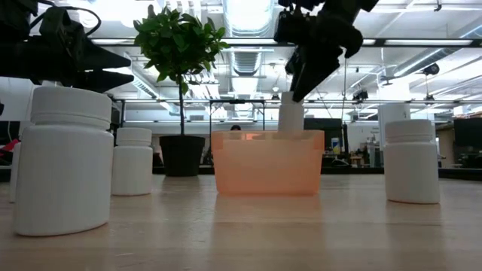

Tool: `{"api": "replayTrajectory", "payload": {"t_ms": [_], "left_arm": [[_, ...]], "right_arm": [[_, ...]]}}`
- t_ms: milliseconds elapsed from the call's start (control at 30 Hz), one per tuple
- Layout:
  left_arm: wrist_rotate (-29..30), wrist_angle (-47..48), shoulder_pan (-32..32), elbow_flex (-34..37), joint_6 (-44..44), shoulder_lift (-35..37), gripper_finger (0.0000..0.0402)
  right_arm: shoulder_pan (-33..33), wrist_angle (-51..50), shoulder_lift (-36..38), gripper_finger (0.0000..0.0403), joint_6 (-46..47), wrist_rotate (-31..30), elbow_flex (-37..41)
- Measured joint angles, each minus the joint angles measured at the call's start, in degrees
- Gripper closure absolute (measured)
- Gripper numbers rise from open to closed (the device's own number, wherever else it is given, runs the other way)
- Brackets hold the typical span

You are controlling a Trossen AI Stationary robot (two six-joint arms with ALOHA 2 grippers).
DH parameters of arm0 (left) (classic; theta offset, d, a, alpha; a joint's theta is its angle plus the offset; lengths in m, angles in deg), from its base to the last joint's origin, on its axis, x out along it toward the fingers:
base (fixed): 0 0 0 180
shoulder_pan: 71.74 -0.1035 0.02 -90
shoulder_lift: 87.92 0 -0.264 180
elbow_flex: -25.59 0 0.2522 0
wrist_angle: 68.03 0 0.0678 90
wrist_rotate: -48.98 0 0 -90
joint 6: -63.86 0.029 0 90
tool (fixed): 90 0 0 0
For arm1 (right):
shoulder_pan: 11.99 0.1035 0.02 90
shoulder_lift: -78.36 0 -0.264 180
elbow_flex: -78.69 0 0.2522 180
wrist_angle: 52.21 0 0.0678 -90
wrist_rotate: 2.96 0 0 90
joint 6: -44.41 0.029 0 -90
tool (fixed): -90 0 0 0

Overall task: Pick and place pill bottles into a basket
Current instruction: Put the white pill bottle into the orange bin

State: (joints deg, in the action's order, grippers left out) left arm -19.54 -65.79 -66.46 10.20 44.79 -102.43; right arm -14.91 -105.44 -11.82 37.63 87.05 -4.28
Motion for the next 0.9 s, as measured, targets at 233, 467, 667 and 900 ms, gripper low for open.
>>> {"api": "replayTrajectory", "payload": {"t_ms": [233, 467, 667, 900], "left_arm": [[0.00, 0.01, 0.00, 0.00, 0.00, 0.00, 0.0228], [0.00, 0.01, -0.02, 0.00, 0.00, 0.00, 0.0228], [0.00, 0.01, 0.00, 0.00, 0.00, 0.00, 0.0228], [0.00, 0.01, -0.02, 0.00, 0.00, 0.00, 0.0228]], "right_arm": [[-0.55, 5.38, -0.96, 0.0261, -0.69, 0.07, 2.87], [-0.52, 8.77, -4.71, 0.0261, -1.25, 0.10, 5.02], [-0.90, 9.78, -7.29, 0.0261, -1.39, 0.07, 5.09], [-1.74, 10.54, -9.23, 0.0261, -1.74, 0.03, 4.84]]}}
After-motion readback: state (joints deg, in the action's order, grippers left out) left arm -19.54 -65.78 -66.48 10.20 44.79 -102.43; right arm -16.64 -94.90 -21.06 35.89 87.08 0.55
